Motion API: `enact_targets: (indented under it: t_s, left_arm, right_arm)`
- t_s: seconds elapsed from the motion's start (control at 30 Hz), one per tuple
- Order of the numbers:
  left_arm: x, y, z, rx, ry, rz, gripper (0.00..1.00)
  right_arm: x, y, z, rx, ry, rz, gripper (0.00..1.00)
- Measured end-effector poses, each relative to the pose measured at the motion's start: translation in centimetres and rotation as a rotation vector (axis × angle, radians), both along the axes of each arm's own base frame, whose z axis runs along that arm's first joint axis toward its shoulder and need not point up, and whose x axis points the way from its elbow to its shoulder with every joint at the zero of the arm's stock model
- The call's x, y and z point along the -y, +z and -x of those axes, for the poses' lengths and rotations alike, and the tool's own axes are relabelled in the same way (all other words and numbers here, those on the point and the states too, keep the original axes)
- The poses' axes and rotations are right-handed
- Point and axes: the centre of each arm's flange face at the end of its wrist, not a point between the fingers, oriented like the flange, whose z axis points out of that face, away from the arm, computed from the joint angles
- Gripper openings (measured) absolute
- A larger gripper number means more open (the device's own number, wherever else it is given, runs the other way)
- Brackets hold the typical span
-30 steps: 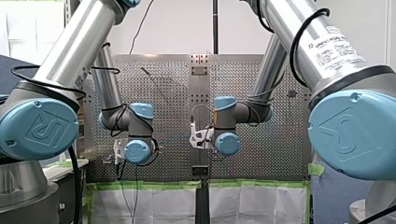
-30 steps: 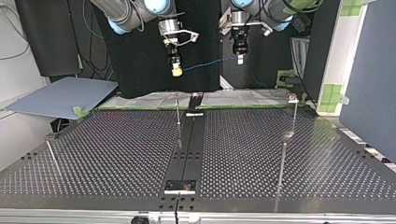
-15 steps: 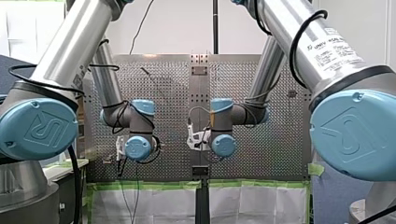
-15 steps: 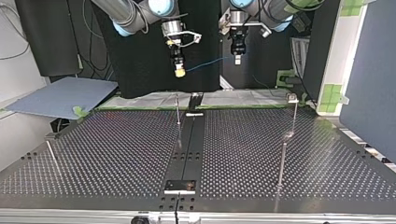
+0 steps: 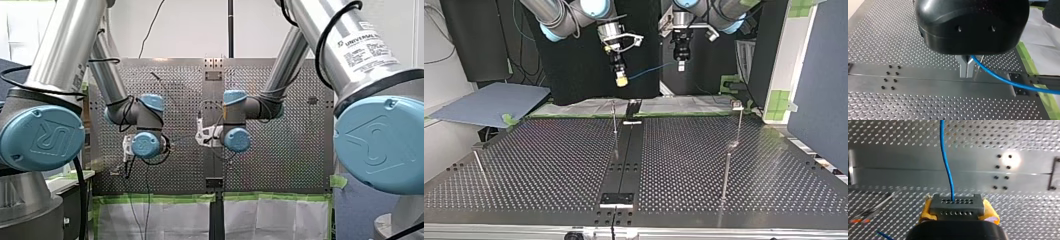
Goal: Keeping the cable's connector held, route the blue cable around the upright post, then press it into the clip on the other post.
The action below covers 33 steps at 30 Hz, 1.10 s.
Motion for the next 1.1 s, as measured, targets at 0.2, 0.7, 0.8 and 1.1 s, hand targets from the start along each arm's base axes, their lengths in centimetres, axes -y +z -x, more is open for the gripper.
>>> enact_targets:
  t_s: [0.2,0.7,0.8,1.1]
  left_arm:
    - [-0.5,1.6,-0.2,0.008,0.013,0.005,0.00]
    - [-1.0,8.6,-4.0,0.110,0.077,0.127,0.00]
    - [-1.2,10.3,-4.9,0.133,0.091,0.144,0.00]
    - [-2.0,15.3,-6.8,0.201,0.139,0.186,0.00]
  right_arm:
    - [0.7,4.0,-1.0,0.029,0.010,0.032,0.00]
    - [1.7,14.8,-2.8,0.107,0.034,0.121,0.00]
    - [1.9,16.4,-3.2,0.111,0.043,0.131,0.00]
    - [2.9,19.3,-4.1,0.108,0.058,0.140,0.00]
